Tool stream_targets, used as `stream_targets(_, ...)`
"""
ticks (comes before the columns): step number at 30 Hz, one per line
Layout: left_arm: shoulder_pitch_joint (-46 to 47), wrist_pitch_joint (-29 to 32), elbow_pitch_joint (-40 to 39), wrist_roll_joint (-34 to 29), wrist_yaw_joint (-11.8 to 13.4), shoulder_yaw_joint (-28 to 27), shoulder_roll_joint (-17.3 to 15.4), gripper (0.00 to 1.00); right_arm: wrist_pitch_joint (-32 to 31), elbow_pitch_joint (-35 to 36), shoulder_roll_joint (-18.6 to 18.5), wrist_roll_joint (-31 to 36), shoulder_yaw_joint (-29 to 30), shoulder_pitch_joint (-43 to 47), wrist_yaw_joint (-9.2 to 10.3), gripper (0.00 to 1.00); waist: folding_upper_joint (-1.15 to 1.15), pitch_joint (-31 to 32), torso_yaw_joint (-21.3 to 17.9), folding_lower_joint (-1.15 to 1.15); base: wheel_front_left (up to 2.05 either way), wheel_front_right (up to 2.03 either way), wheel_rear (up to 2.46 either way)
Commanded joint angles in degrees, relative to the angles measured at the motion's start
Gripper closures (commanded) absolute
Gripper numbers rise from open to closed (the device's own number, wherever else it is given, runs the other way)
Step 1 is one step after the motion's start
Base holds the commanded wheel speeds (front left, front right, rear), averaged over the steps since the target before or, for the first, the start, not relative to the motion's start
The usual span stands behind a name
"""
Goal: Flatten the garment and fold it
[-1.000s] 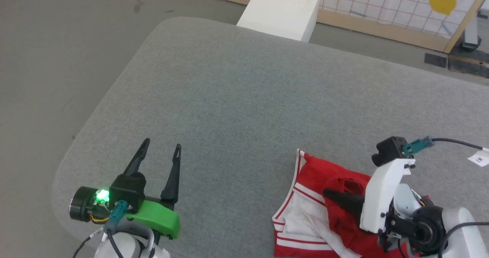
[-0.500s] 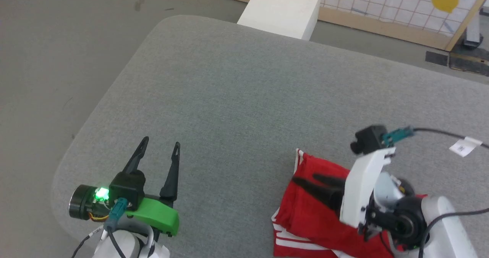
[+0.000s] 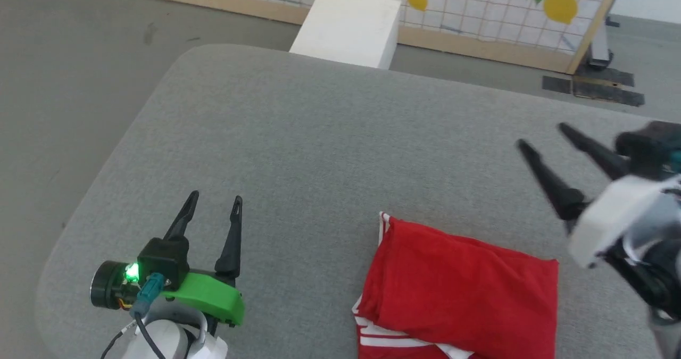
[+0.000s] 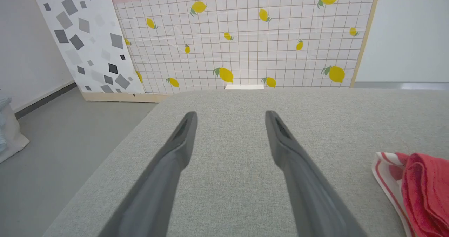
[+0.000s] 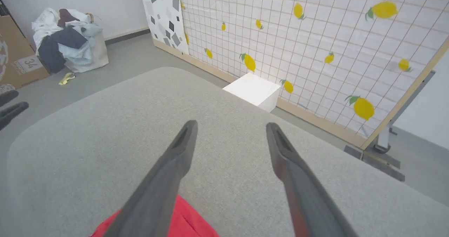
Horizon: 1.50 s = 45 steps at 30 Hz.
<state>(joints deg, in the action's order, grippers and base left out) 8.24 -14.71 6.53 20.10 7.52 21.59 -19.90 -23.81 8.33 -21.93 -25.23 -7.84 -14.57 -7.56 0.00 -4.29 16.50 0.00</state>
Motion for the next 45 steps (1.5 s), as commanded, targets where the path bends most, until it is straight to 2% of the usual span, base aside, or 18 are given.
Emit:
stream_targets(1,-0.62,0.20,-0.29,0.56,-0.30,-0.12,0.13,0.00,3.12,-0.81,-0.97,0.53,1.25,2.10,0.08,0.00,0.00,1.09,-2.27,0.00,0.00,0.00,0.00)
stream_targets(5,-1.06,1.41,-0.85,1.75,-0.33,-0.43,-0.04,0.00,11.04,-1.94,-2.57,2.54,5.52,5.97,0.08,0.00,0.00,1.25,-4.74,0.00,0.00,0.00,0.00)
stream_targets(8,-1.28,2.29,-1.35,2.29,-0.39,-0.43,-0.28,0.00,15.50,-2.44,-1.70,4.36,9.05,9.01,0.08,0.00,0.00,1.15,-6.47,0.00,0.00,0.00,0.00)
stream_targets(17,-1.75,3.70,-2.79,2.92,-0.46,-0.22,-1.20,0.00,23.60,-0.40,6.75,8.97,16.17,17.22,0.08,0.00,0.00,0.27,-9.82,0.00,0.00,0.00,0.00)
stream_targets(25,-2.53,3.89,-3.07,3.01,-0.40,0.26,-1.73,0.00,26.74,0.90,13.21,12.61,16.52,21.98,0.08,0.00,0.00,-0.38,-11.09,0.00,0.00,0.00,0.00)
stream_targets(28,-2.67,3.89,-3.06,2.86,-0.38,0.64,-1.76,0.00,26.67,1.08,14.00,13.19,16.35,22.47,0.08,0.00,0.00,-0.69,-11.13,0.00,0.00,0.00,0.00)
stream_targets(31,-2.51,3.85,-3.19,2.78,-0.40,0.99,-1.68,0.00,24.85,0.86,14.01,12.33,15.81,22.75,0.08,0.00,0.00,-1.23,-10.79,0.00,0.00,0.00,0.00)
stream_targets(35,-1.90,3.85,-3.29,2.66,-0.41,1.32,-1.55,0.00,17.47,0.45,12.81,8.83,13.99,22.96,0.08,0.00,0.00,-2.34,-9.99,0.00,0.00,0.00,0.00)
stream_targets(40,-0.81,3.36,-3.10,2.17,-0.14,1.62,-1.26,0.00,3.86,1.57,9.77,2.43,10.46,23.02,0.08,0.00,0.00,-4.20,-8.57,0.00,0.00,0.00,0.00)
stream_targets(45,-0.14,2.90,-2.63,1.94,-0.09,2.22,-0.64,0.00,-11.71,2.52,10.48,-3.64,10.03,23.01,0.08,0.00,0.00,-5.78,-6.94,0.00,0.00,0.00,0.00)
